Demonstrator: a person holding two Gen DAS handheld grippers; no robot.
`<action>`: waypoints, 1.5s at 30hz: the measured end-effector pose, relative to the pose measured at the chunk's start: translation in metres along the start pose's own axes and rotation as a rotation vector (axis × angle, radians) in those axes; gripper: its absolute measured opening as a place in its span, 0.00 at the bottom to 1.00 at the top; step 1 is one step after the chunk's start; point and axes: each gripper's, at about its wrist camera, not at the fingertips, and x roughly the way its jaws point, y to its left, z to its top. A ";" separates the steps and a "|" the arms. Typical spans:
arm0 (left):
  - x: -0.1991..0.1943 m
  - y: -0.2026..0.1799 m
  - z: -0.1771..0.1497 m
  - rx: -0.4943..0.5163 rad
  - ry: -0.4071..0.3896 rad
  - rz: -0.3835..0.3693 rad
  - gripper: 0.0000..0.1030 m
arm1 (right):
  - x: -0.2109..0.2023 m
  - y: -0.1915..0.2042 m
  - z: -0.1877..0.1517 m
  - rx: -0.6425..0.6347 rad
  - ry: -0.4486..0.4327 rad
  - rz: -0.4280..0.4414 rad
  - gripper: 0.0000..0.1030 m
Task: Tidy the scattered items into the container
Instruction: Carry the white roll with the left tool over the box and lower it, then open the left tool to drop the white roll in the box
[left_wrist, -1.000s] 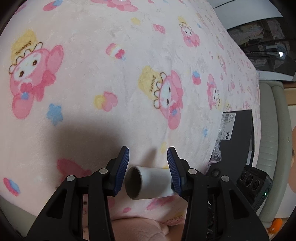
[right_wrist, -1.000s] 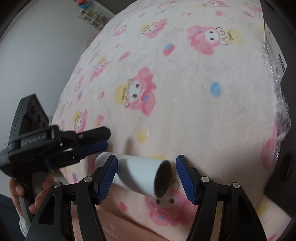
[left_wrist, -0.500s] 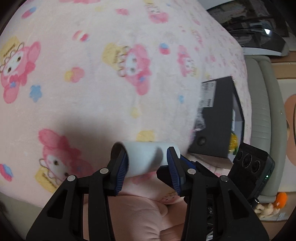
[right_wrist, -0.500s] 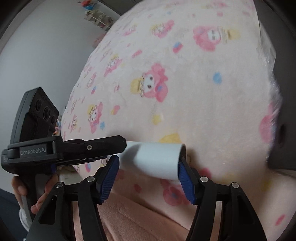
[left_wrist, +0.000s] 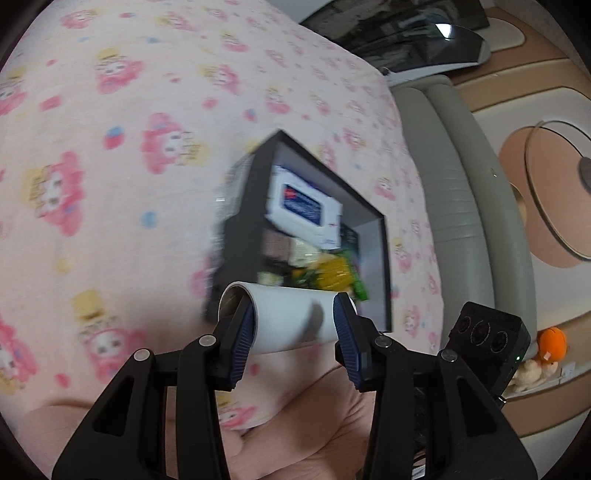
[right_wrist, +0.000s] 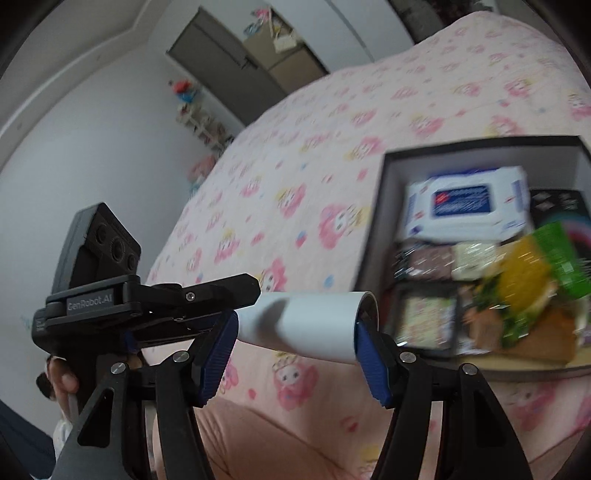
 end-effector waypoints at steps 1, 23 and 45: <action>0.011 -0.009 0.002 0.008 0.006 -0.009 0.41 | -0.007 -0.010 0.004 0.009 -0.017 -0.008 0.59; 0.131 -0.022 0.001 -0.008 0.129 0.046 0.45 | -0.020 -0.122 0.007 0.143 0.005 -0.157 0.59; 0.129 -0.049 -0.018 0.237 0.024 0.304 0.50 | -0.013 -0.105 0.000 0.000 0.005 -0.430 0.59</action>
